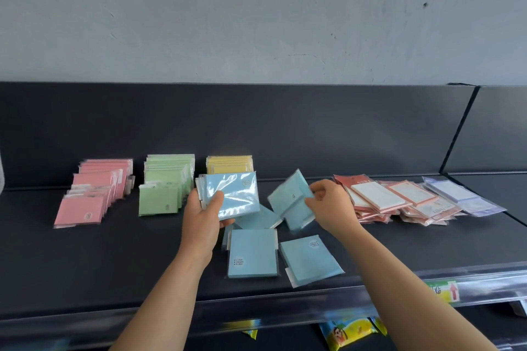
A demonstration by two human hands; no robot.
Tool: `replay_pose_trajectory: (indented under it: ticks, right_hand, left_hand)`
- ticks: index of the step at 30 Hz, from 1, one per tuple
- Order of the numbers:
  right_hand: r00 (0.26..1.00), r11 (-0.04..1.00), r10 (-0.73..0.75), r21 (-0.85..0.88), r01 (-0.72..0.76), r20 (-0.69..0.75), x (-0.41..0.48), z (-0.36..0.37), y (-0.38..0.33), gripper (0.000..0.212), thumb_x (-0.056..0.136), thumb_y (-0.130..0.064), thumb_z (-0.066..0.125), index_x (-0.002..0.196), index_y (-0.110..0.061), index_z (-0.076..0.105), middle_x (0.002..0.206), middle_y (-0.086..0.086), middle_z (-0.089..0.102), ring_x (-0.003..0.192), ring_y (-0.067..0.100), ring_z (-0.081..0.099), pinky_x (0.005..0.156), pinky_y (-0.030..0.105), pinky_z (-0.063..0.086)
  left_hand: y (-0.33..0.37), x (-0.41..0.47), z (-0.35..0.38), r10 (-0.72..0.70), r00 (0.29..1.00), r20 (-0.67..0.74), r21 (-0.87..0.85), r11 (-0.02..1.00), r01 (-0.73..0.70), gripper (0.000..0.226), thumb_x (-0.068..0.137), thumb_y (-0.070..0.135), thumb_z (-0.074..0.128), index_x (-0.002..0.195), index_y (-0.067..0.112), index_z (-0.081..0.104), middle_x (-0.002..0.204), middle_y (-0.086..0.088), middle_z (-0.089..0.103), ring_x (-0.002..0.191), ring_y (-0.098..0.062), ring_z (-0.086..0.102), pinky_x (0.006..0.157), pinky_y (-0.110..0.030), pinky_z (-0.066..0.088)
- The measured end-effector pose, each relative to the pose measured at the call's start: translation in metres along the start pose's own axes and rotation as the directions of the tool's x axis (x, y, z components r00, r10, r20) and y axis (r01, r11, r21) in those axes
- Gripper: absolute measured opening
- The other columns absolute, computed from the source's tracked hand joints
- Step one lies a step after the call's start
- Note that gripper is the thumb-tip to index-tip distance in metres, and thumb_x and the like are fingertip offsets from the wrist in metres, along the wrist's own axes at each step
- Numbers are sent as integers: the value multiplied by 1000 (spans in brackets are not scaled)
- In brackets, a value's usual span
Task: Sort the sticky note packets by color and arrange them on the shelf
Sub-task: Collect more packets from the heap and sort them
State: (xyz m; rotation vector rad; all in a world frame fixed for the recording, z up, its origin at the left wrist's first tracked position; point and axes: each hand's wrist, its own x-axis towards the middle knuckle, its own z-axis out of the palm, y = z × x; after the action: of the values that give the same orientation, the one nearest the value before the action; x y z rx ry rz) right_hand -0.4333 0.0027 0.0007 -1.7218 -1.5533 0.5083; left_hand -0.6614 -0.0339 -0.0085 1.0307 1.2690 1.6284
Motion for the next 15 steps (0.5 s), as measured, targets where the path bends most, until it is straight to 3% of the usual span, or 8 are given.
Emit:
replay_pose_trajectory:
  ticks: [5,9,12,15]
  right_hand:
    - [969,981,-138,-160,106,-205,-2,-25,-8,29,94,-10,47,120,-15,57,121,4,56,98,22,57,81,31,45]
    - [923,979,-150,76,188,-354,-7,-41,-19,25,96,-11,47,117,-18,59,113,-4,56,92,10,51,78,24,40]
    - [967,919,-123,342,196,-224,-7,-44,-24,21,93,-9,53,106,-21,64,100,-7,65,82,5,59,66,20,48]
    - [988,887,-141,437,151,-55,-9,-35,-26,21,91,-7,59,102,-23,66,95,-4,69,77,12,63,63,21,55]
  left_hand:
    - [5,4,6,22,1000,-7,-7,1000,-22,17,98,16,51,113,23,53,109,0,63,93,-16,64,70,-33,57]
    - [10,7,12,46,999,-3,4,999,-46,16,98,17,50,114,20,52,111,-1,62,94,-16,63,68,-30,56]
    - [14,5,19,42,997,62,17,999,-43,12,98,19,50,109,22,55,112,-4,63,90,-17,64,71,-36,58]
    - [18,0,26,-5,989,146,40,999,-1,12,99,28,49,106,25,57,111,-4,64,80,-16,67,81,-46,58]
